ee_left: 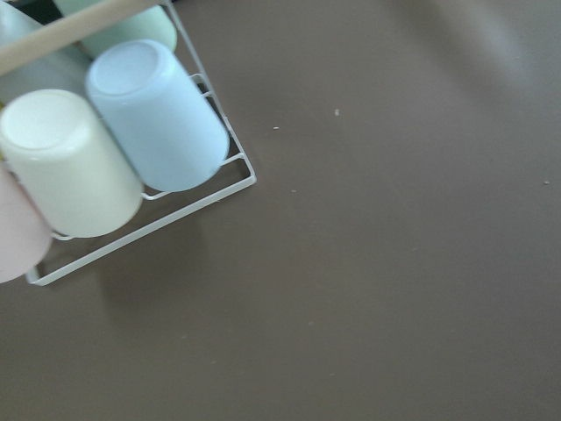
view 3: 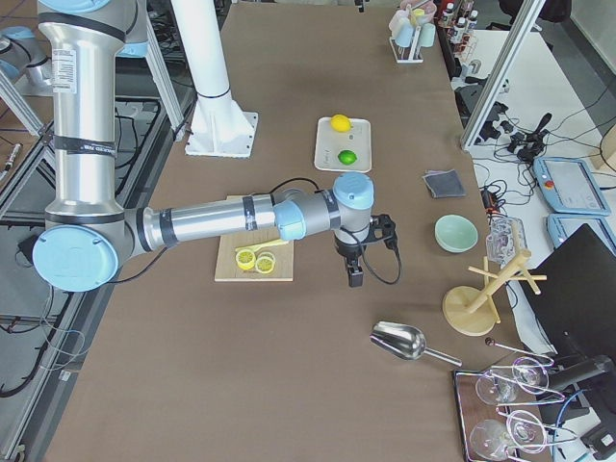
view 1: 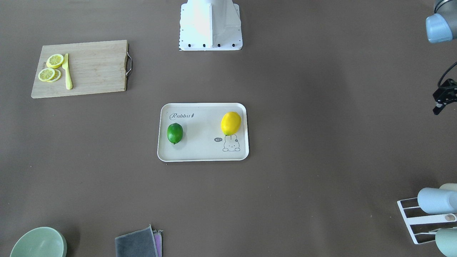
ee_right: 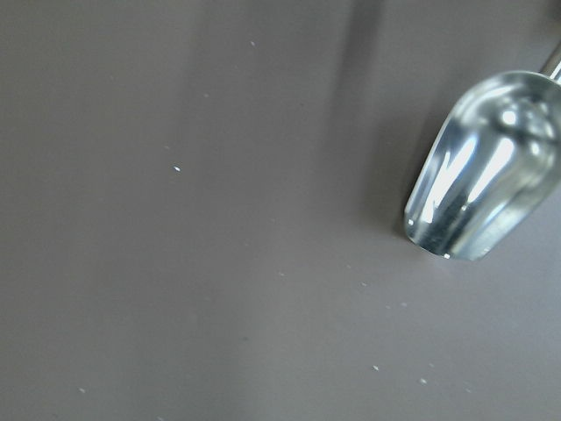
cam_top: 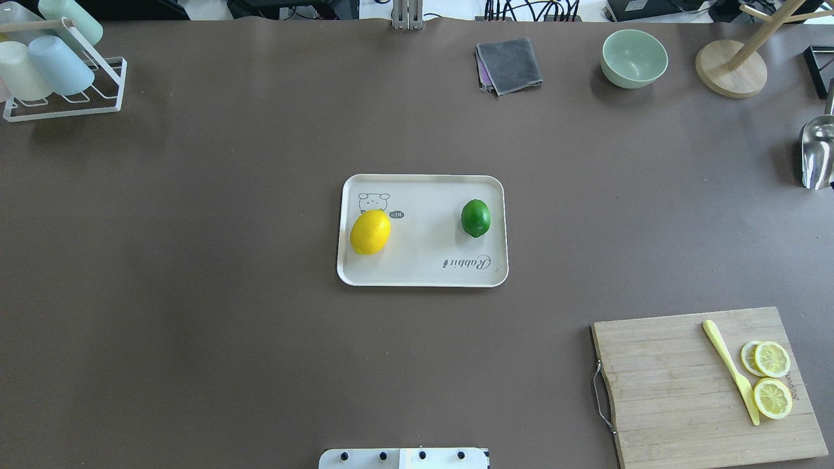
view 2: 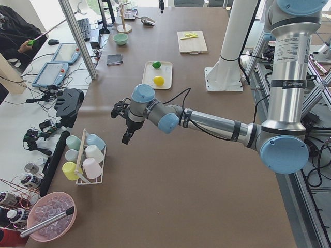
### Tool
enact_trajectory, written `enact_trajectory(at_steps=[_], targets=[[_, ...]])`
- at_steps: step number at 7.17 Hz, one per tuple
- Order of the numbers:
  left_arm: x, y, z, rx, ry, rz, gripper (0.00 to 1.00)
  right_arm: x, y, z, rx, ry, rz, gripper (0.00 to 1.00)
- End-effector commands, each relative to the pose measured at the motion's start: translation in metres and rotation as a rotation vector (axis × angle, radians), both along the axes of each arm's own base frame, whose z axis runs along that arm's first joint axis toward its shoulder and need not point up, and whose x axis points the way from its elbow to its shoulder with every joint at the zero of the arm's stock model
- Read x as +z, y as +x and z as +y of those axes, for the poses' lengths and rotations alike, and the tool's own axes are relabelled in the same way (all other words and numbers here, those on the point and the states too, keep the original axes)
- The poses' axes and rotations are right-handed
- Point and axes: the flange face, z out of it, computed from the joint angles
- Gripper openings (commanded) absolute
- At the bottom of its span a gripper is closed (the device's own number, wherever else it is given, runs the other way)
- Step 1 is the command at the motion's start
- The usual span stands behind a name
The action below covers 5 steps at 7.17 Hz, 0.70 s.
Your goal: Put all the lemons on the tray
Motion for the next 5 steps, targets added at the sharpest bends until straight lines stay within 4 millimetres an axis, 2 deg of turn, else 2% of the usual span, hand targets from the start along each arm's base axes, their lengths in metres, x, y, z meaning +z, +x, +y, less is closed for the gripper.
enact_trajectory(at_steps=[1,2,3,4,5], targets=[[0.029,-0.078,0.023,-0.045,-0.099,0.034,0.98,0.059,0.062,0.027,0.022,-0.055,0.006,1.00],[0.037,-0.093,0.027,-0.061,-0.157,0.033,0.98,0.066,0.071,0.031,0.044,-0.072,-0.011,1.00],[0.048,-0.094,0.032,-0.063,-0.196,0.034,0.98,0.069,0.072,0.031,0.053,-0.087,-0.010,1.00],[0.060,-0.094,0.046,-0.063,-0.216,0.035,0.98,0.070,0.072,0.031,0.053,-0.088,-0.010,1.00],[0.058,-0.094,0.046,-0.068,-0.220,0.036,0.98,0.068,0.072,0.030,0.054,-0.085,-0.010,1.00]])
